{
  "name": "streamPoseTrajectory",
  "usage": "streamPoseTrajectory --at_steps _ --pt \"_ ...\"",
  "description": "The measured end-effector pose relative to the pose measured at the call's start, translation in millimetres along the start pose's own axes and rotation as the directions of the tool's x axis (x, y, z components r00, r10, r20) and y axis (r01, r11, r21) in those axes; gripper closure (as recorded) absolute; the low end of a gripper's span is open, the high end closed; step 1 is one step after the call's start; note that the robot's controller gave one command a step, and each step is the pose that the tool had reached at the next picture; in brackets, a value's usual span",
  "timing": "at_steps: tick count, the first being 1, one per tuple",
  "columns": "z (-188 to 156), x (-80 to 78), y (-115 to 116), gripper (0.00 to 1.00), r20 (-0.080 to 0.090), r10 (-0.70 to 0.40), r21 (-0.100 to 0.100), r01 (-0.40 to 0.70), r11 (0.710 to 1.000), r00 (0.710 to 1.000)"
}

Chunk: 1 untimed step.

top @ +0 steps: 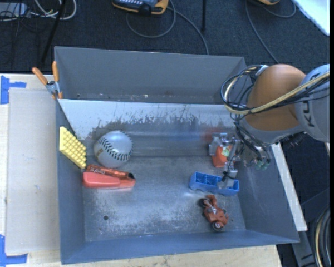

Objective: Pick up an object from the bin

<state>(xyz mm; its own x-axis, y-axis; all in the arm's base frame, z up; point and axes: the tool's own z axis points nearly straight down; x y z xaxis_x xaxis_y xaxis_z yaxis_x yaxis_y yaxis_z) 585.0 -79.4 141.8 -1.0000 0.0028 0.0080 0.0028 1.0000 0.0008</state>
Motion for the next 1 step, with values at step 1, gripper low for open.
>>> streamPoseTrajectory --at_steps 1 --pt "-4.8 -1.6 0.3 0.00 0.007 -0.002 0.001 0.002 1.000 1.000"
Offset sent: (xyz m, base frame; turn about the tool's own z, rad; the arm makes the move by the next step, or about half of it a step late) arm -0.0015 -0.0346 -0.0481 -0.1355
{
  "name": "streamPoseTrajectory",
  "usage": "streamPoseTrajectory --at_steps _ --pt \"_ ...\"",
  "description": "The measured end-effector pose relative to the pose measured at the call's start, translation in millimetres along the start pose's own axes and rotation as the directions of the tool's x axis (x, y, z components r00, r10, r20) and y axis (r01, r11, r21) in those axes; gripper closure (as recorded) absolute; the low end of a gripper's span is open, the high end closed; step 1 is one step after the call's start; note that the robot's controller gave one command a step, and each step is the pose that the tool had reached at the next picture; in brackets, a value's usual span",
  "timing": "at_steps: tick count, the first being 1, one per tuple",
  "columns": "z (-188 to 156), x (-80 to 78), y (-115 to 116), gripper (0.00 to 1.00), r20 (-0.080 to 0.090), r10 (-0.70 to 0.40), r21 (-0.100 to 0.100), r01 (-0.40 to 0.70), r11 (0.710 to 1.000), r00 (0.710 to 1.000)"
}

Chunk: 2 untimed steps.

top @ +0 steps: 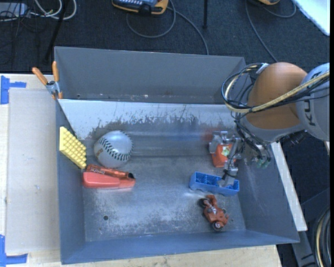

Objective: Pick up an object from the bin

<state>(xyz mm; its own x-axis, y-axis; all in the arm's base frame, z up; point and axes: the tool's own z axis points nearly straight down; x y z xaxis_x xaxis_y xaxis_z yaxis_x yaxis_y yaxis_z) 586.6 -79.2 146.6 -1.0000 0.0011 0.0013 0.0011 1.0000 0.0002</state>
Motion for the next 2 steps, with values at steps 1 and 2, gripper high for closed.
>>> streamPoseTrajectory --at_steps 1,2 --pt "26 0.4 -17 0.00 -0.001 -0.071 -0.001 0.071 0.997 0.997" --pt "78 20.2 -32 1.00 -0.002 -0.005 -0.001 0.005 1.000 1.000"
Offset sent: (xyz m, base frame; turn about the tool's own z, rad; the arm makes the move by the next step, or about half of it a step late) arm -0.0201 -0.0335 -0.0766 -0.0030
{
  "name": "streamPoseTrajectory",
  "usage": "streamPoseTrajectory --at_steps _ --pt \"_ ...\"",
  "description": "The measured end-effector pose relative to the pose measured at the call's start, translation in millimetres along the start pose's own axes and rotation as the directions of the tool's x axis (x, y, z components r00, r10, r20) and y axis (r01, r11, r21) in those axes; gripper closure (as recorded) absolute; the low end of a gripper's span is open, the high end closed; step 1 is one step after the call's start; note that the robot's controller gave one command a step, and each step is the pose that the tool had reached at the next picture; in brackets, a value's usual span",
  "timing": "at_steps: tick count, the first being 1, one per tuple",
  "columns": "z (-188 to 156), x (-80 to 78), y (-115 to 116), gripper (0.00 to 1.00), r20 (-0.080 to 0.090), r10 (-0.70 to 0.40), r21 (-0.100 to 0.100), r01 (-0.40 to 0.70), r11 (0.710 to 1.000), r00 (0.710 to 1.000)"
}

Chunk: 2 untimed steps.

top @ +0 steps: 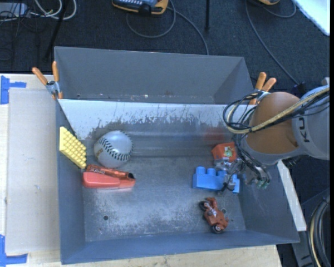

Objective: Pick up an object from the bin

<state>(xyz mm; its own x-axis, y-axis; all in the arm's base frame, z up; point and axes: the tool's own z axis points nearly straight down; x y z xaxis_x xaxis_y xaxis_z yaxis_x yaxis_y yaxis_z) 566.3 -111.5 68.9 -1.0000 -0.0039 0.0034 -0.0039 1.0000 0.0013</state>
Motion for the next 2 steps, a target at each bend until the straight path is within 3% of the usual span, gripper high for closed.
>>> streamPoseTrajectory --at_steps 1,2 --pt "0 0.0 0 1.00 0.000 0.000 0.000 0.000 1.000 1.000" --pt "-194 -2.6 16 1.00 -0.002 -0.038 -0.001 0.038 0.999 0.999"
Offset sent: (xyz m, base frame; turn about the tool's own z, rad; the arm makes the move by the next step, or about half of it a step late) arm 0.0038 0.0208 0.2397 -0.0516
